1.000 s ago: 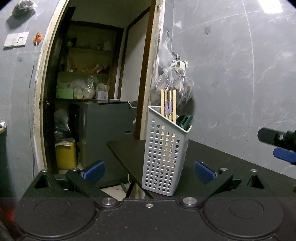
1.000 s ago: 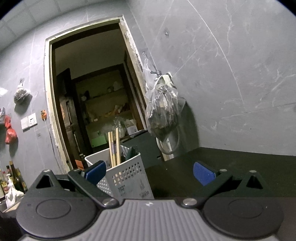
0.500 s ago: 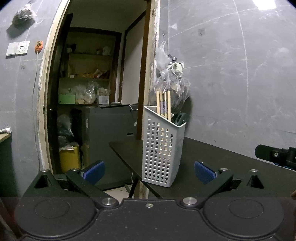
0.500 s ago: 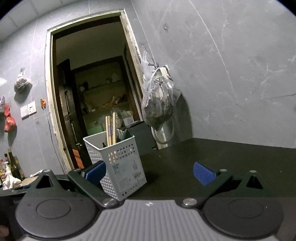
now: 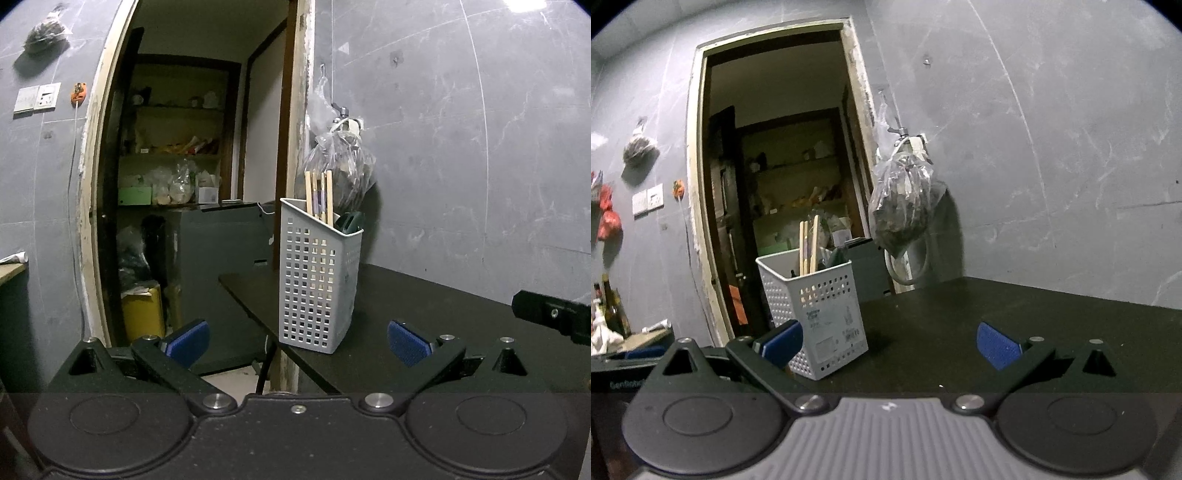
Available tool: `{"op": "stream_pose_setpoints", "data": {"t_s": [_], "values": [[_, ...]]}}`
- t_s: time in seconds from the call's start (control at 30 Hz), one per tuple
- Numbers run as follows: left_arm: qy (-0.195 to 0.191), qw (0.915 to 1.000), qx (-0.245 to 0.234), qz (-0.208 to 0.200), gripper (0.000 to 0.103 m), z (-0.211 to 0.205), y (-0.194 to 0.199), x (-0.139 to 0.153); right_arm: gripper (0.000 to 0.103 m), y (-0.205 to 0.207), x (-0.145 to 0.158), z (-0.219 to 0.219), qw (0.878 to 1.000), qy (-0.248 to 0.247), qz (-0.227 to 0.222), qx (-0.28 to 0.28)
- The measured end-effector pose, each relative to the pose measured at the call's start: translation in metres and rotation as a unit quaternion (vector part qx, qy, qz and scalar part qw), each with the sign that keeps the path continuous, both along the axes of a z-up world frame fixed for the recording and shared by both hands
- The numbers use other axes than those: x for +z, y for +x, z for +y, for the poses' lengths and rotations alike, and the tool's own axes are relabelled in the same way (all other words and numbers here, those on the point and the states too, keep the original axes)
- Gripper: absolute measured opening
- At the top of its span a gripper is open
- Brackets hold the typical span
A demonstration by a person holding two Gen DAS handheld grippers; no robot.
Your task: Organize utensils
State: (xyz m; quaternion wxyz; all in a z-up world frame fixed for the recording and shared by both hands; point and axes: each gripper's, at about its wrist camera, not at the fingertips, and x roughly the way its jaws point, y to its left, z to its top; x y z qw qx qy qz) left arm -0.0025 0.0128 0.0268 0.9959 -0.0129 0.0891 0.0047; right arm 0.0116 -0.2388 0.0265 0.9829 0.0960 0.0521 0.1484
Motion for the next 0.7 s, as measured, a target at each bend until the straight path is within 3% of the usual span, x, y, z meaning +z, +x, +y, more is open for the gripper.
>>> {"op": "stream_pose_setpoints", "data": {"t_s": [0.7], "values": [[-0.023,0.9997,0.011,0.007,0.102,0.013,0.003,-0.019,0.103,0.004,-0.010,0.011,0.999,-0.034,0.023,0.005]]}}
